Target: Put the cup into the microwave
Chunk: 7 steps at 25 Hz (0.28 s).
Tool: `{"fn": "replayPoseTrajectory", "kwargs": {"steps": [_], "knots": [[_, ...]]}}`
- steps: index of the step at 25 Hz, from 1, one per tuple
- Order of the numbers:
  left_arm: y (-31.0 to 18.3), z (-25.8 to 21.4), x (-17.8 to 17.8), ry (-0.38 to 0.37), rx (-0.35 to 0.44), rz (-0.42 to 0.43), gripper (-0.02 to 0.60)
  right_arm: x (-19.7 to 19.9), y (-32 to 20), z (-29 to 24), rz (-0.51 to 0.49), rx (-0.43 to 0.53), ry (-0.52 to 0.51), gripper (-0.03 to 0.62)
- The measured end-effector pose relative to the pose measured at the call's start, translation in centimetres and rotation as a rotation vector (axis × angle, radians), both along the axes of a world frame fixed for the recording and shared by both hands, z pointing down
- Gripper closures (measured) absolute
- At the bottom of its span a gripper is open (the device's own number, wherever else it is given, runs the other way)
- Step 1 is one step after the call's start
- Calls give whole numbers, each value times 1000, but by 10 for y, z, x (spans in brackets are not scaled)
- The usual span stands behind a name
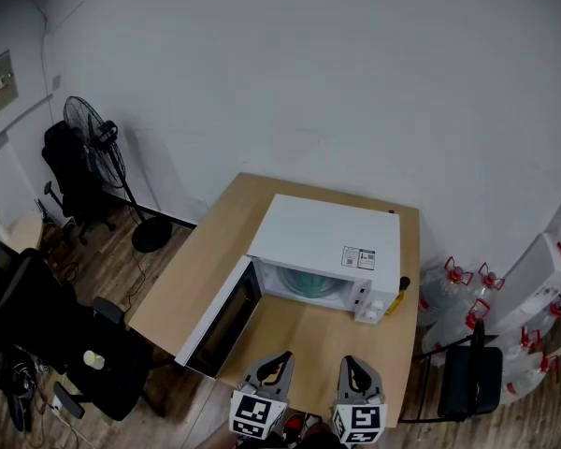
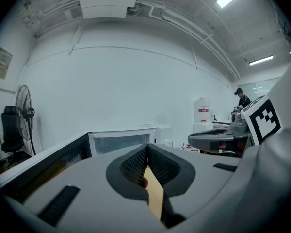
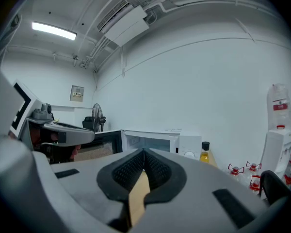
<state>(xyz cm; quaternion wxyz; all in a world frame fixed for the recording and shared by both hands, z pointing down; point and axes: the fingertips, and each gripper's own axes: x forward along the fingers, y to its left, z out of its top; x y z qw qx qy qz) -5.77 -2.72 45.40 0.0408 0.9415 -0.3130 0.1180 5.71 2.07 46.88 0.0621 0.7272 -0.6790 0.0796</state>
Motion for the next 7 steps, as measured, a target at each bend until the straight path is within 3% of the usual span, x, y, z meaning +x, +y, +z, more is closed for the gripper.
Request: {"fn": "replayPoseTrajectory", "kwargs": {"steps": [7], "knots": [[2,-2,-1,3,-2,-4,558,-1,3,0,2,0,-5,576]]}}
